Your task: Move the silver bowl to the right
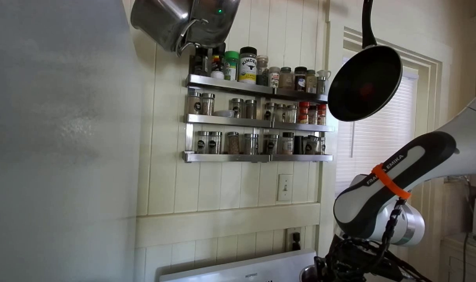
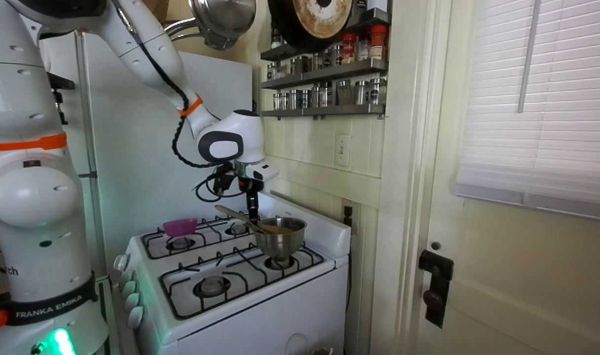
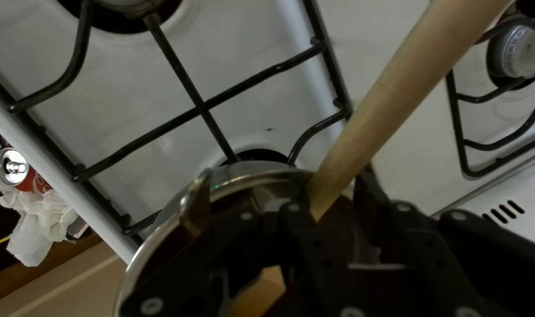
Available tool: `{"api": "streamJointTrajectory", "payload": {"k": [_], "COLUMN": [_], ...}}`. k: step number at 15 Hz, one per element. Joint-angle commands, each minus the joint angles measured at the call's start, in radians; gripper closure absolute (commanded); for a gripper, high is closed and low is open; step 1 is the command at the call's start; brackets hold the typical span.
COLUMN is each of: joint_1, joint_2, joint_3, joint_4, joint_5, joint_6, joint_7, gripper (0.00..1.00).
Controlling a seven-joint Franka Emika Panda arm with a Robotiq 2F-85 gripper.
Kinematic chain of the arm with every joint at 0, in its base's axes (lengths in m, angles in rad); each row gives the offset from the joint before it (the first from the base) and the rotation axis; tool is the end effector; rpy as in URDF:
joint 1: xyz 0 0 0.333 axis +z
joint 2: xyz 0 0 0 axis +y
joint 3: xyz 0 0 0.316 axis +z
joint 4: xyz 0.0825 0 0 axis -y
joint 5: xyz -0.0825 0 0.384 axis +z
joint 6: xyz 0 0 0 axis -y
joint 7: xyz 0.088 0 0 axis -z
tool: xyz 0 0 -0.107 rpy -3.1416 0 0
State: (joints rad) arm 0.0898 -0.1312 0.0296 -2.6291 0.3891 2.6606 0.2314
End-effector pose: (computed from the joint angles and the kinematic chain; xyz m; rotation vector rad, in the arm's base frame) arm 0.4375 0.0414 0.3068 -2.8373 0.6394 -0.1793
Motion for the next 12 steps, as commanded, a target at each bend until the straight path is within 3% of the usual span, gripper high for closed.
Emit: {"api": "streamJointTrajectory", "payload": {"k": [1,3,7,8,9,12], "joint_1": [-0.002,-0.005,0.0,0.0,0.003,-0.006], "joint_2": [0.009,0.005,-0.012,-0.015,-0.026,-0.094], "joint_3": [0.001,0.0,0.003,0.002,0.0,-0.004], "joint_4": [0.022,0.031,0.05,0.057,0.062,0.055], "joint_5": [0.021,0.019,0.02,0.021,0.034,0.032], "joint_6": [-0.028,-0.038,-0.057,-0.088,-0.126,-0.249], "joint_7": [-0.018,-0.017,-0.023,-0.025,-0.032,-0.021], "gripper": [0.95,1.0,1.0,0.74,0.73,0.53]}}
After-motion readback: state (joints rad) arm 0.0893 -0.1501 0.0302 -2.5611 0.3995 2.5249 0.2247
